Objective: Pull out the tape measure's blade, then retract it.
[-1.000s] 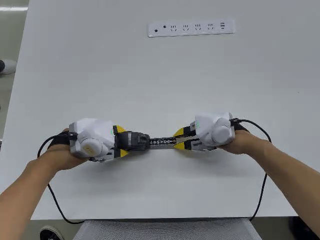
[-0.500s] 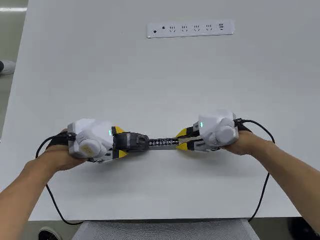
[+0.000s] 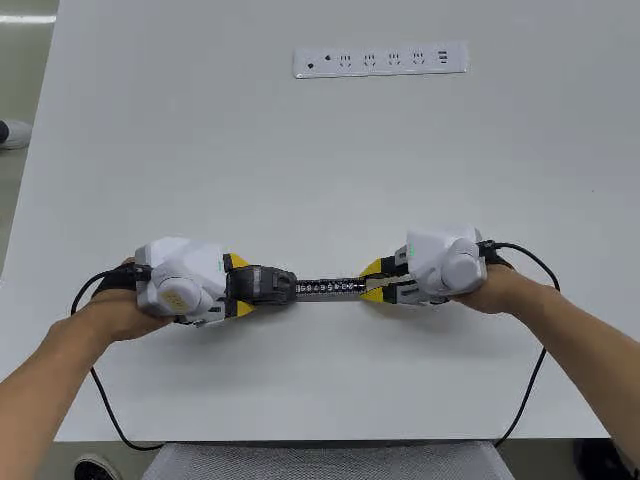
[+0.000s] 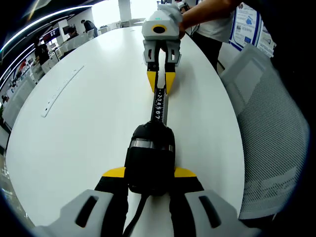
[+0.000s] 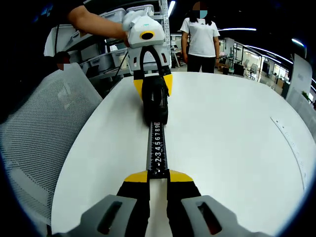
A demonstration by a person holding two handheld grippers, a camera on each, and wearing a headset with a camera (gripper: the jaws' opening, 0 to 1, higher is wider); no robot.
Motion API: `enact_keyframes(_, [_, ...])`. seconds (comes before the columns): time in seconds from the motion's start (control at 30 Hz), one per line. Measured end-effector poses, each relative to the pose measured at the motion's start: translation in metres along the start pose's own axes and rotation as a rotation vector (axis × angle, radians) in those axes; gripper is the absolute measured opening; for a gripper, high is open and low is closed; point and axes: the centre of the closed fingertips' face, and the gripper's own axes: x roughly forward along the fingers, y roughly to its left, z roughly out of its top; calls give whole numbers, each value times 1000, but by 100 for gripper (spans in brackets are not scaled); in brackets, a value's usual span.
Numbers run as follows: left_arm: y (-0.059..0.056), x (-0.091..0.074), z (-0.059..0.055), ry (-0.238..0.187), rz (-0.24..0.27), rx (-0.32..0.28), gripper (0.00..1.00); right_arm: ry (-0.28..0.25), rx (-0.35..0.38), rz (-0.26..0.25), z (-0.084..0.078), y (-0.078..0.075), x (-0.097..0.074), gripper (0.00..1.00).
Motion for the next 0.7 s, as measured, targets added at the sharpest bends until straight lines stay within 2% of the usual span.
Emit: enact_keyframes(0.7, [1, 0, 0, -2, 0, -1, 28, 7, 5, -2, -8, -1, -11, 9])
